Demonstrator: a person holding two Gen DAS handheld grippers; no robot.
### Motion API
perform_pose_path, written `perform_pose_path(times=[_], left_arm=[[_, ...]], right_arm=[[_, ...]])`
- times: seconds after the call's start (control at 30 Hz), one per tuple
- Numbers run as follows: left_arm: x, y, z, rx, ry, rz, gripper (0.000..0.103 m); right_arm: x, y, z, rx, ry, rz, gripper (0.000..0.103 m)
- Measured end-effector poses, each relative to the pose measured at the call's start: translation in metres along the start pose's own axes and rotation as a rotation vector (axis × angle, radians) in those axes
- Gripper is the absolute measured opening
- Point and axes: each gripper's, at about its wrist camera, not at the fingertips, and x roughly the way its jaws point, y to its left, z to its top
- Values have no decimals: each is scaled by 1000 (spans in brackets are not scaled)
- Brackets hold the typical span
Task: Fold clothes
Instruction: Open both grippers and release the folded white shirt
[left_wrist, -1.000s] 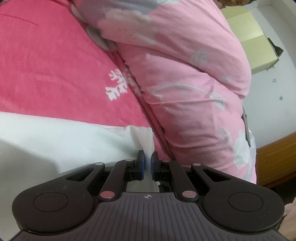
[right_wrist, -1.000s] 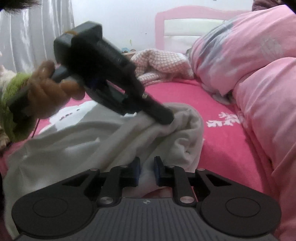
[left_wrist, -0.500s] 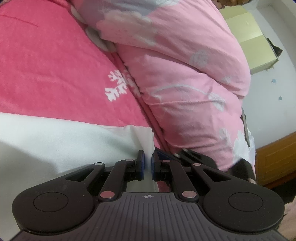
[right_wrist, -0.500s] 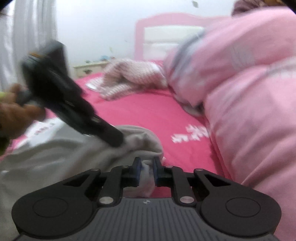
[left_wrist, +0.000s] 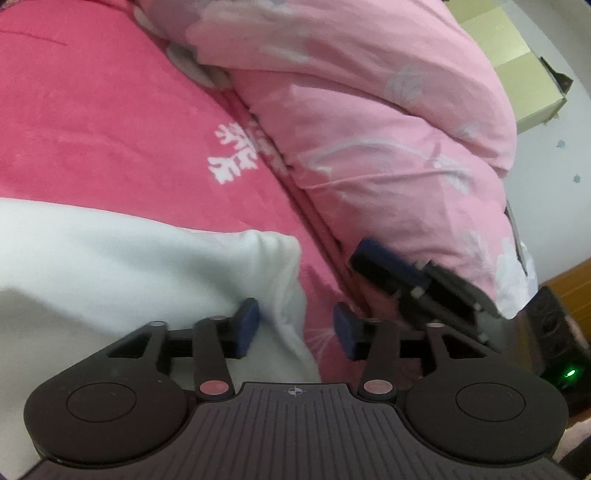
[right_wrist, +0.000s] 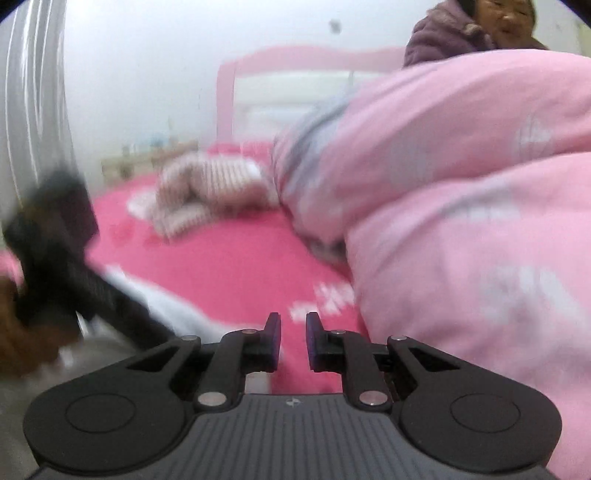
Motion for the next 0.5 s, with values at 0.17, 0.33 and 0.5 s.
perform_pose_path(times=[0.17,0.33,0.5], left_arm=[[-6,-10,-5,19,-23,-6,62],[-26,-15,-18,61,-9,33,61],[-74,-11,-26,61,-69,24,61]], right_arm=[[27,-1,2,30,26,93,16],[49,-7,-14,0,145,11,15],[25,9,2,-20,47,37,15]])
